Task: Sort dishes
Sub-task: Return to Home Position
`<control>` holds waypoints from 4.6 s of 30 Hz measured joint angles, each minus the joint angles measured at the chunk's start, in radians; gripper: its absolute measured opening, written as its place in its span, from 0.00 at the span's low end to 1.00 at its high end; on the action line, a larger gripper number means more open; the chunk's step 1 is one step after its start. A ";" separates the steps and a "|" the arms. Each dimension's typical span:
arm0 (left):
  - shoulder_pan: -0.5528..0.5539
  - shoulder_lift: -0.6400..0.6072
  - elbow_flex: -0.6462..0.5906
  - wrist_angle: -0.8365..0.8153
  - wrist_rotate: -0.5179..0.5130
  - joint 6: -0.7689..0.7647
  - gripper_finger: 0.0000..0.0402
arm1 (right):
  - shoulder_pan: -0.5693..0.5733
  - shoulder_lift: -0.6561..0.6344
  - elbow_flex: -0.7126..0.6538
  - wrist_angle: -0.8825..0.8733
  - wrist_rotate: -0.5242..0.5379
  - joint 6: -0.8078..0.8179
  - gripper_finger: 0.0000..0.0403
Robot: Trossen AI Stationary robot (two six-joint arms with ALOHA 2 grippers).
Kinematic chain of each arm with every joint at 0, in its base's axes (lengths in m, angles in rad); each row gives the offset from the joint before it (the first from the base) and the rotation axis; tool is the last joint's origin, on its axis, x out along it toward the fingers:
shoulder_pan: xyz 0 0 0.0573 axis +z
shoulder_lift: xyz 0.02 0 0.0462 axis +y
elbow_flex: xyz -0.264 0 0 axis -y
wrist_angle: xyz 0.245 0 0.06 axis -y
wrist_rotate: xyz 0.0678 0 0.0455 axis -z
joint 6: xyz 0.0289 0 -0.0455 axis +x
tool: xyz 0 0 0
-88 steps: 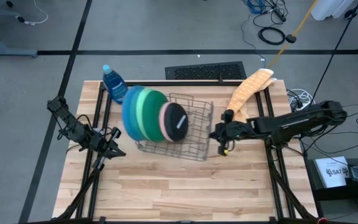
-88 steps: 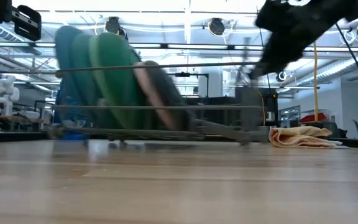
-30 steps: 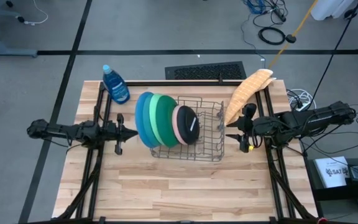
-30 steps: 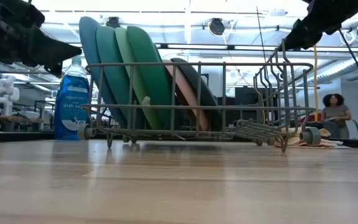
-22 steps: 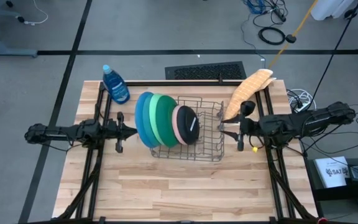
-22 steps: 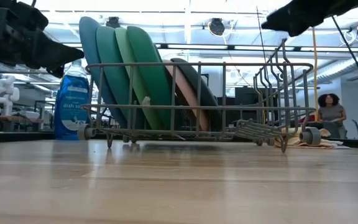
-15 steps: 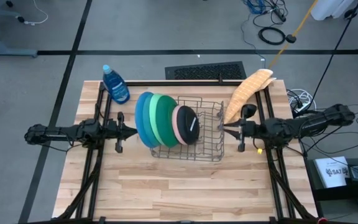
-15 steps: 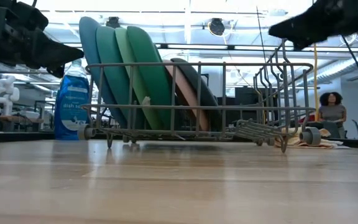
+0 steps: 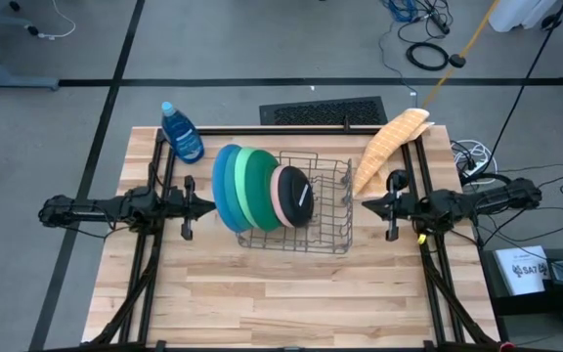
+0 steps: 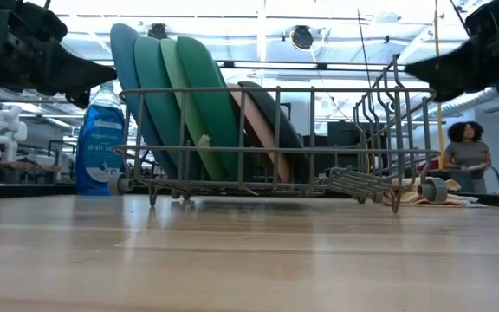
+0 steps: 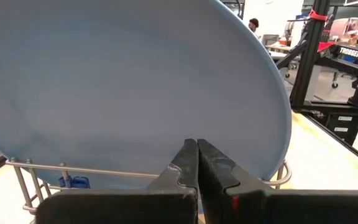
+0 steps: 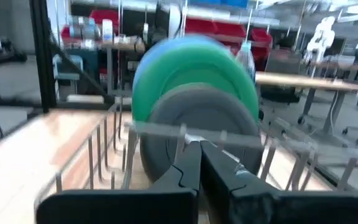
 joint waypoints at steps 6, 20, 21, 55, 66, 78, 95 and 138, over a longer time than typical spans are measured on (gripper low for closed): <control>0.000 0.000 0.000 -0.001 0.008 0.002 0.00 | 0.000 -0.040 -0.001 -0.104 -0.037 0.088 0.00; 0.000 0.000 -0.001 -0.015 0.017 0.015 0.00 | 0.000 -0.040 -0.002 -0.119 -0.050 0.110 0.00; 0.000 0.000 -0.001 -0.016 0.013 0.023 0.00 | 0.000 -0.040 -0.002 -0.121 -0.049 0.110 0.00; -0.001 0.002 -0.001 -0.054 0.023 0.003 0.00 | 0.000 -0.038 0.000 -0.165 -0.088 0.154 0.02; -0.001 0.002 -0.001 -0.054 0.022 -0.026 0.00 | 0.000 -0.038 0.000 -0.166 -0.088 0.154 0.02; -0.001 0.002 -0.001 -0.054 0.022 -0.027 0.00 | 0.000 -0.038 0.000 -0.166 -0.088 0.154 0.02; -0.001 0.002 -0.001 -0.054 0.022 -0.027 0.00 | 0.000 -0.038 0.000 -0.166 -0.088 0.154 0.02; -0.001 0.002 -0.001 -0.053 0.021 -0.027 0.00 | 0.000 -0.038 -0.001 -0.166 -0.088 0.154 0.02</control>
